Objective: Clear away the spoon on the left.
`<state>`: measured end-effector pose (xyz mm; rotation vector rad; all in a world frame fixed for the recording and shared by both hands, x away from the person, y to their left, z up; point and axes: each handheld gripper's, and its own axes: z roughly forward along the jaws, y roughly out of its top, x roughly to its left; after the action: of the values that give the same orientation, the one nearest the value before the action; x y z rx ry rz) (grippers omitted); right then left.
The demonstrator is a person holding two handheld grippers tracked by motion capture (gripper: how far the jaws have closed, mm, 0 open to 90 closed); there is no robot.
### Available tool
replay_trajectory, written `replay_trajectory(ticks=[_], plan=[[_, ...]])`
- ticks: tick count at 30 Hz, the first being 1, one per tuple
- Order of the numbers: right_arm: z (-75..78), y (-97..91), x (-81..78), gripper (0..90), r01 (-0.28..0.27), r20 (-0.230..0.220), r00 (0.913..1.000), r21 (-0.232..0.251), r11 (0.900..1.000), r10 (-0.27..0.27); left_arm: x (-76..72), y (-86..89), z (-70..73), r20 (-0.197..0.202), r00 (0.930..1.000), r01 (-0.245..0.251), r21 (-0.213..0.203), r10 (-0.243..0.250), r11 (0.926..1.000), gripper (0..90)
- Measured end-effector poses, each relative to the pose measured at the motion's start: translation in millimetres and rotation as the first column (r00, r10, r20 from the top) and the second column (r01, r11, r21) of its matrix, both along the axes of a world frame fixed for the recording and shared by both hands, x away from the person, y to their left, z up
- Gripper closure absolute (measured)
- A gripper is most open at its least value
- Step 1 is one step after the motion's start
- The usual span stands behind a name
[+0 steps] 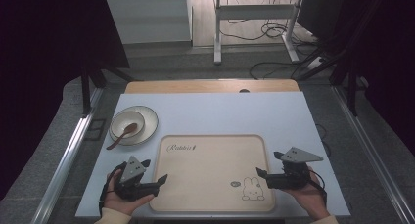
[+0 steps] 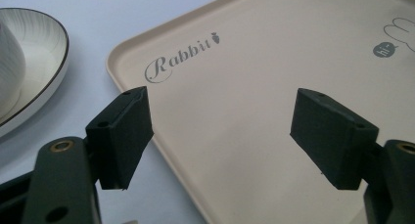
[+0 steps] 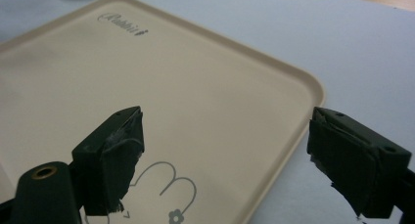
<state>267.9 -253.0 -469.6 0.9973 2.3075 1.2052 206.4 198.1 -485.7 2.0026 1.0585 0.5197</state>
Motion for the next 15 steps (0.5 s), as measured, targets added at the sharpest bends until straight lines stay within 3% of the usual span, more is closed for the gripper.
replay_trajectory(ticks=[8,15], plan=[[-1.4,-0.6,-0.3,14.4,-0.01,-0.003,0.9999,-0.001,0.9999,0.01,-0.8,-1.2,-0.2,0.0,1.0,0.003,0.009,-0.003,1.0,23.3],[0.7,-1.1,0.1,14.8,0.012,0.002,0.9999,0.015,0.9998,-0.012,-0.7,-3.3,-1.5,-0.001,0.9998,0.022,0.023,-0.022,0.9995,23.5]])
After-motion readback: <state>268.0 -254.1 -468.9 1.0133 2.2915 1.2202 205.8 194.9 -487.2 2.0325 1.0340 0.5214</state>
